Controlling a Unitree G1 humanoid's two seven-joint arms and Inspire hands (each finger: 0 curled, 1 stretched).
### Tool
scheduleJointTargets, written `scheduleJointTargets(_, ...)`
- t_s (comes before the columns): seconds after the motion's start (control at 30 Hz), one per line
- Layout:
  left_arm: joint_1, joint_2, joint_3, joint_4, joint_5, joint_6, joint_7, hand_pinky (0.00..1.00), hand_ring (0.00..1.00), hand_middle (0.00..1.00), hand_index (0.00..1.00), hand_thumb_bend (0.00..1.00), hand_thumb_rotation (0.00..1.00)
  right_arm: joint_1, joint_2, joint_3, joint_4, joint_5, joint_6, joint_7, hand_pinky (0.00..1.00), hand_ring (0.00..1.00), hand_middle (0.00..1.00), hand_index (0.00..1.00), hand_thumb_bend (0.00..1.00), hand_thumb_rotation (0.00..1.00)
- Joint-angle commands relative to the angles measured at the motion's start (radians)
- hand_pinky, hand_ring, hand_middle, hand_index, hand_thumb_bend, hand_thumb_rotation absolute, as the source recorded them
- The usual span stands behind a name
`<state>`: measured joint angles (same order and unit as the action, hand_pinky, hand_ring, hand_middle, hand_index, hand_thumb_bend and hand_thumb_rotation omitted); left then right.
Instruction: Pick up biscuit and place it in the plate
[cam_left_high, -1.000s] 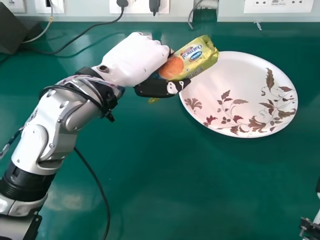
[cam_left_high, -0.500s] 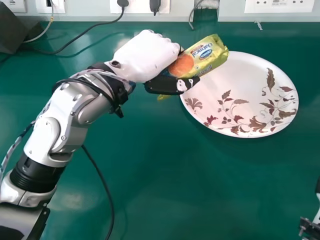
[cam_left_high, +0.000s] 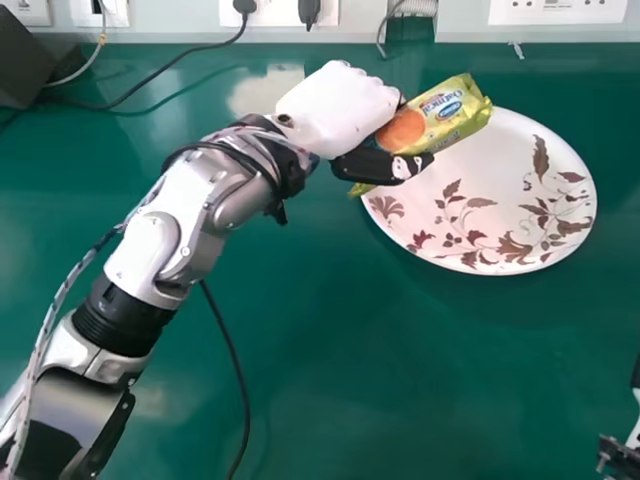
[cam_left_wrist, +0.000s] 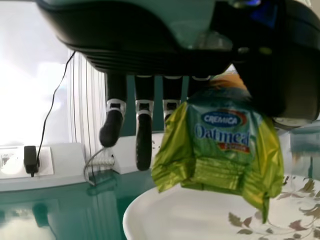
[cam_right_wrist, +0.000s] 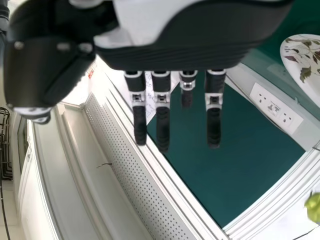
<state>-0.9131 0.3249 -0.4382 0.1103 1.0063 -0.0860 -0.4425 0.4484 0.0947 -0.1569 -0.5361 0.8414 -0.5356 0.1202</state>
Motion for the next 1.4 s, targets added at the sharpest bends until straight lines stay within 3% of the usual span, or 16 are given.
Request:
scheduleJointTargets(0.0, -0.035, -0.022, -0.024, 0.034, 0.008, -0.001, 0.043, 0.17, 0.37, 0.46, 0.53, 0.5, 0.0, -0.002, 0.055, -0.006, -0.004, 0.002, -0.009, 0.0, 0.48, 0.61, 0.64, 0.69, 0.87, 0.23)
scheduleJointTargets(0.13, -0.056, -0.052, -0.035, 0.077, -0.007, -0.007, 0.077, 0.17, 0.37, 0.46, 0.53, 0.5, 0.0, -0.002, 0.053, -0.004, -0.011, 0.003, -0.009, -0.001, 0.49, 0.63, 0.66, 0.7, 0.89, 0.19)
scheduleJointTargets(0.23, -0.069, -0.073, -0.045, 0.099, -0.005, -0.003, 0.093, 0.17, 0.38, 0.46, 0.53, 0.5, 0.0, -0.007, 0.05, -0.007, -0.009, 0.005, -0.009, 0.001, 0.44, 0.56, 0.61, 0.73, 0.87, 0.14)
scheduleJointTargets(0.43, -0.103, -0.11, -0.072, 0.14, 0.007, 0.011, 0.111, 0.17, 0.37, 0.46, 0.53, 0.5, 0.0, -0.013, 0.051, -0.012, -0.008, 0.008, -0.006, -0.009, 0.51, 0.67, 0.67, 0.68, 0.88, 0.15)
scheduleJointTargets(0.83, -0.168, -0.166, -0.13, 0.258, 0.02, 0.037, 0.136, 0.16, 0.37, 0.46, 0.53, 0.5, 0.0, -0.019, 0.047, -0.022, -0.006, -0.003, -0.008, -0.015, 0.51, 0.66, 0.66, 0.69, 0.83, 0.09)
scheduleJointTargets(0.93, -0.182, -0.171, -0.145, 0.294, 0.021, 0.019, 0.175, 0.16, 0.37, 0.46, 0.53, 0.5, 0.0, -0.017, 0.047, -0.024, -0.007, 0.005, -0.004, -0.015, 0.45, 0.57, 0.58, 0.62, 0.85, 0.04)
scheduleJointTargets(1.13, -0.204, -0.195, -0.163, 0.341, 0.018, 0.033, 0.19, 0.16, 0.37, 0.46, 0.53, 0.5, 0.0, -0.018, 0.042, -0.031, 0.002, 0.012, -0.003, -0.006, 0.47, 0.59, 0.61, 0.63, 0.86, 0.08)
scheduleJointTargets(1.37, -0.231, -0.217, -0.188, 0.402, 0.017, 0.023, 0.226, 0.17, 0.37, 0.46, 0.53, 0.5, 0.0, -0.019, 0.041, -0.037, 0.011, 0.019, -0.001, 0.003, 0.38, 0.49, 0.54, 0.58, 0.88, 0.06)
